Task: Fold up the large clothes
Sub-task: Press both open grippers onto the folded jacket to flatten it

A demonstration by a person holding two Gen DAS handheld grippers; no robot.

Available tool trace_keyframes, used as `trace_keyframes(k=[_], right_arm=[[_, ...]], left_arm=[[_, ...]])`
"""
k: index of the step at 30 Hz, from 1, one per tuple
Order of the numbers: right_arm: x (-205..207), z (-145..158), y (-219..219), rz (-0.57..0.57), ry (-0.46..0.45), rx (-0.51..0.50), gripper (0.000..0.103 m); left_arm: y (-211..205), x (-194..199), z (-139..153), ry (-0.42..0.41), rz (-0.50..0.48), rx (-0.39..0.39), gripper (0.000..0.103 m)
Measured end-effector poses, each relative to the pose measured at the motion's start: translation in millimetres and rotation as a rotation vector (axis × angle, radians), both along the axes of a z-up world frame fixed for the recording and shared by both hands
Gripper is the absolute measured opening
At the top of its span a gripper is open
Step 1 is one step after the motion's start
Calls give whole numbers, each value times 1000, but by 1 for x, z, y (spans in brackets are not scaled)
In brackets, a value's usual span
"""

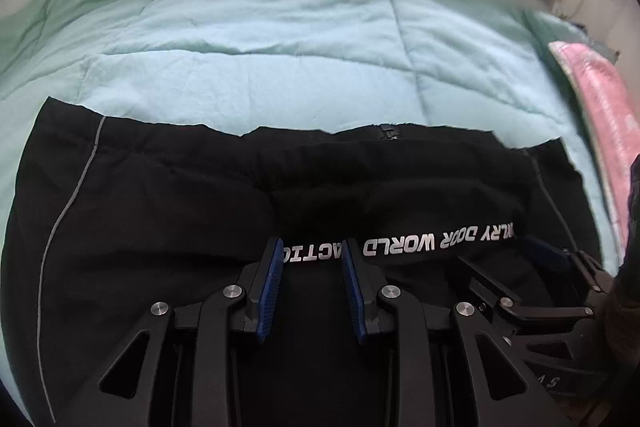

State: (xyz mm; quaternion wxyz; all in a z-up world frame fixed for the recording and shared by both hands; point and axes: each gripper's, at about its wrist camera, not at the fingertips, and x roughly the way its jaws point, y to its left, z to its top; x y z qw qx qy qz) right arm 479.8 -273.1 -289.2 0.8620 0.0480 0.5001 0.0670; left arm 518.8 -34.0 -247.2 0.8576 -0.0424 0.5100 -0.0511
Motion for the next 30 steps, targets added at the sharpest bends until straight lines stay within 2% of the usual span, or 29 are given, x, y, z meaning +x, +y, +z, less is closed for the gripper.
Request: trace_keyframes(k=[2, 5, 8, 10, 13, 16, 20, 23, 26, 30], right_arm=[[5, -1, 3, 3, 29, -16, 103], [4, 20, -5, -8, 78, 14, 103], [-18, 54, -8, -5, 11, 29, 103], [-38, 67, -5, 20, -23, 7, 103], [-62, 73, 0, 36, -28, 10, 103], [-84, 69, 2, 26, -27, -13, 103], [-88, 42, 0, 18, 47, 21, 103], [-86, 30, 0, 26, 35, 15, 103], [-82, 21, 3, 41, 31, -17, 103], [-81, 5, 6, 34, -15, -55, 103]], left_arm=[[0, 2, 6, 12, 5, 10, 30], [5, -10, 30, -8, 17, -3, 31], [4, -32, 51, -22, 26, 32, 31], [2, -51, 59, -24, 22, 3, 31], [-3, -76, 67, -33, 18, 15, 30], [-11, -87, 61, -29, -3, 87, 30], [-6, -84, 42, 1, -6, 68, 30], [-5, -79, 28, -4, -2, 67, 30], [-13, -76, 17, -12, -9, 127, 30], [-15, -69, 1, -2, -7, 143, 31]])
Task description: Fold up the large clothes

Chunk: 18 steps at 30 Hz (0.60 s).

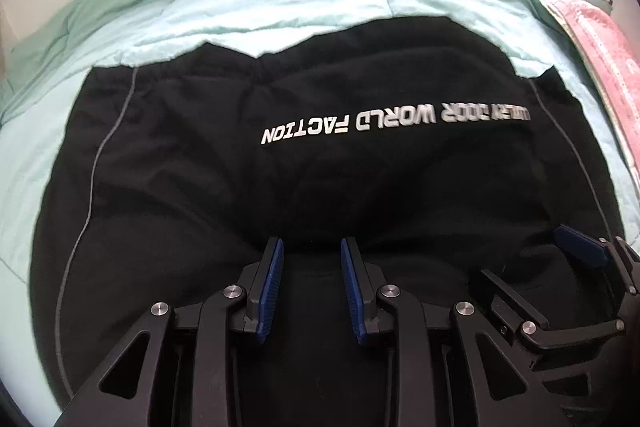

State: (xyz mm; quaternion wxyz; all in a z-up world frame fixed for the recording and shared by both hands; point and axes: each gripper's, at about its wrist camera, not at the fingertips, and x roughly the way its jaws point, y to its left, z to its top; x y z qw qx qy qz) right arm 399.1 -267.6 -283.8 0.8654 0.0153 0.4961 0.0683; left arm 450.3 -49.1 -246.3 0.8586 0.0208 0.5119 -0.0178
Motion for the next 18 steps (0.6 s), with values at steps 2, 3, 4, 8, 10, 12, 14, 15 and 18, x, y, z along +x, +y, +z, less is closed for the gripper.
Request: trace_keyframes(k=[2, 3, 4, 8, 10, 12, 14, 15, 18], right_arm=[[1, -8, 2, -2, -32, -20, 103], [1, -10, 5, 3, -39, -37, 103], [4, -13, 8, 7, -42, -55, 103], [9, -17, 12, 28, -22, -76, 103], [16, -12, 13, 64, 39, -75, 103], [27, -2, 11, 111, 148, -58, 103], [38, 10, 1, 125, 286, -2, 103], [39, 18, -6, 118, 315, 28, 103], [28, 51, -31, 98, 249, 78, 103]], left_arm=[[-1, 4, -6, 0, -1, 12, 31], [-4, 5, -9, -2, -6, 35, 31], [-7, 6, -11, -6, -8, 55, 31], [-13, 10, -10, 21, -13, 103, 31], [-14, 13, -3, 64, -39, 107, 31], [-8, 14, 10, 113, -76, 75, 32], [2, 8, 26, 137, -113, 32, 40], [7, 3, 34, 136, -133, 27, 44], [34, -24, 61, 71, -134, 54, 47]])
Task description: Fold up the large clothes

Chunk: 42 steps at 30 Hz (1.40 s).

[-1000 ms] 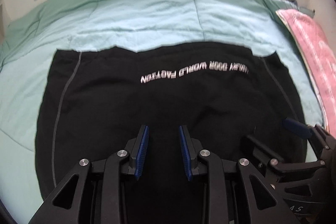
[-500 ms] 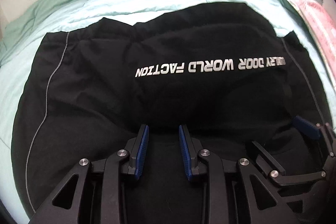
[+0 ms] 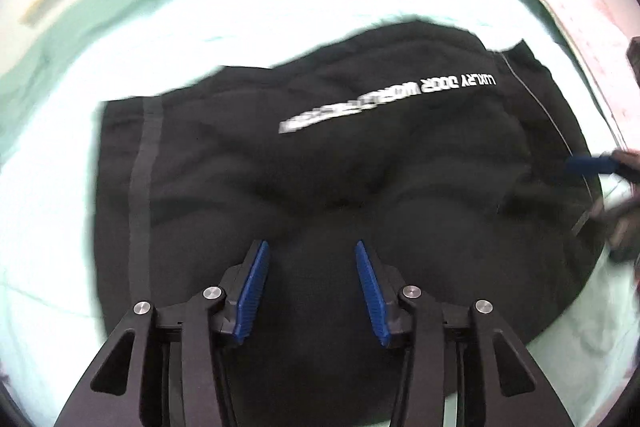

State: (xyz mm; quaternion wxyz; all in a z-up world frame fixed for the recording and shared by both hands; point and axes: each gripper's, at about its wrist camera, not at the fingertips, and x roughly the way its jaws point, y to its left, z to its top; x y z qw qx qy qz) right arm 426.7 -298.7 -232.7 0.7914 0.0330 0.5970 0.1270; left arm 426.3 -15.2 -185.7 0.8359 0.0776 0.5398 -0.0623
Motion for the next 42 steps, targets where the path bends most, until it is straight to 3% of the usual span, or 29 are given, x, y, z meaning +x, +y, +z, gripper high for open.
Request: trace_keyframes(k=[5, 9, 11, 13, 14, 17, 22, 27, 31, 34, 37, 39, 42], right_arm=[[-40, 22, -73, -100, -73, 54, 103], [-64, 4, -136, -155, -41, 75, 103], [-73, -10, -163, -182, 19, 183, 103], [-78, -30, -183, -192, 72, 293, 103], [-80, -38, -189, -198, 90, 317, 103], [-85, -56, -194, -205, 111, 363, 103], [-89, -93, -180, -188, 185, 486, 103], [-90, -102, -170, -152, 179, 544, 103], [-95, -107, -188, -198, 192, 663, 103], [-96, -117, -191, -255, 200, 764, 103], [-96, -119, -183, -240, 219, 723, 103], [-94, -117, -179, -255, 222, 674, 103], [-96, -116, -174, -278, 212, 641, 103]], left_arm=[[91, -50, 28, -134, 133, -125, 60], [162, -73, 11, -99, 252, -90, 60], [193, -85, -2, -62, 292, -198, 60], [219, -93, -20, 13, 354, -376, 60], [227, -95, -28, 39, 380, -413, 60], [227, -104, -46, 59, 394, -436, 60], [230, -98, -70, 95, 417, -615, 60], [229, -86, -83, 134, 404, -705, 61], [220, -82, -110, 261, 347, -825, 83], [215, -86, -121, 278, 373, -879, 86], [209, -86, -122, 231, 433, -874, 86], [197, -87, -113, 178, 421, -833, 69], [178, -88, -94, 113, 412, -699, 58]])
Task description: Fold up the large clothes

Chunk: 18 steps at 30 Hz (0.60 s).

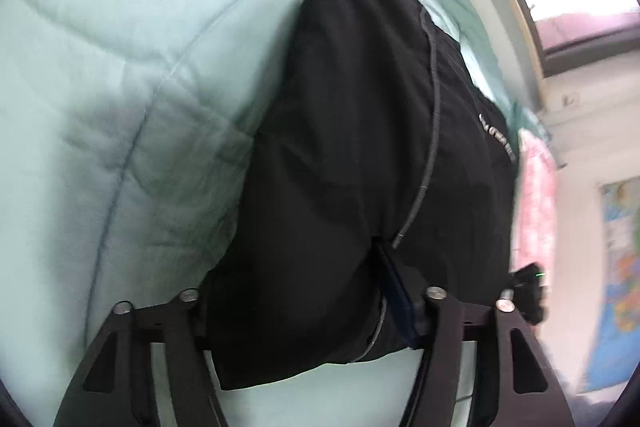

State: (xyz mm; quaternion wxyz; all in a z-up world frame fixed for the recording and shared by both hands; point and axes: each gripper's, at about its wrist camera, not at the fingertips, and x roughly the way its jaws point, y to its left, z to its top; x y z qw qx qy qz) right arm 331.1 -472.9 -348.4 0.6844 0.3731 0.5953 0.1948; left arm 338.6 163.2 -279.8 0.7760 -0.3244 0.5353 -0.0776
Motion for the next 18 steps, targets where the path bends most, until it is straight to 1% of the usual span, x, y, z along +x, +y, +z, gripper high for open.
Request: trace_keyframes(k=[1, 2, 4, 6, 7, 8, 9, 10, 12, 13, 14, 16, 18], right_arm=[[-2, 0, -1, -8, -4, -1, 103], [-3, 1, 1, -17, -7, -2, 103], [-6, 0, -1, -20, 6, 8, 103], [-7, -2, 0, -4, 35, 39, 102], [-8, -2, 0, -5, 42, 38, 100], [-9, -1, 0, -10, 42, 32, 98], [-10, 2, -1, -12, 38, 25, 94], [-12, 5, 0, -18, 30, 22, 86], [-13, 11, 4, -48, 23, 8, 75], [-16, 17, 6, -70, 14, -33, 71], [-18, 22, 9, -83, 4, -68, 69], [-21, 35, 15, -99, -19, -112, 62], [-25, 44, 14, -104, -41, -134, 57]], left_arm=[[-6, 0, 5, 14, 20, 32, 56], [-9, 1, 7, 27, 33, 41, 53], [-13, 4, 9, 47, 49, 36, 52], [-12, 4, 7, 47, 36, 22, 52], [-12, 3, 7, 48, 44, 19, 50], [-8, 1, 8, 46, 48, 25, 45], [-11, 0, 12, 37, 48, 48, 42], [-15, -2, 17, 27, 47, 78, 41], [-20, 0, 22, 18, 45, 108, 38], [-18, 1, 26, 7, 45, 107, 36], [-18, -1, 28, 1, 51, 98, 34], [-16, -1, 32, -5, 68, 76, 32], [-18, -1, 37, -14, 63, 90, 31]])
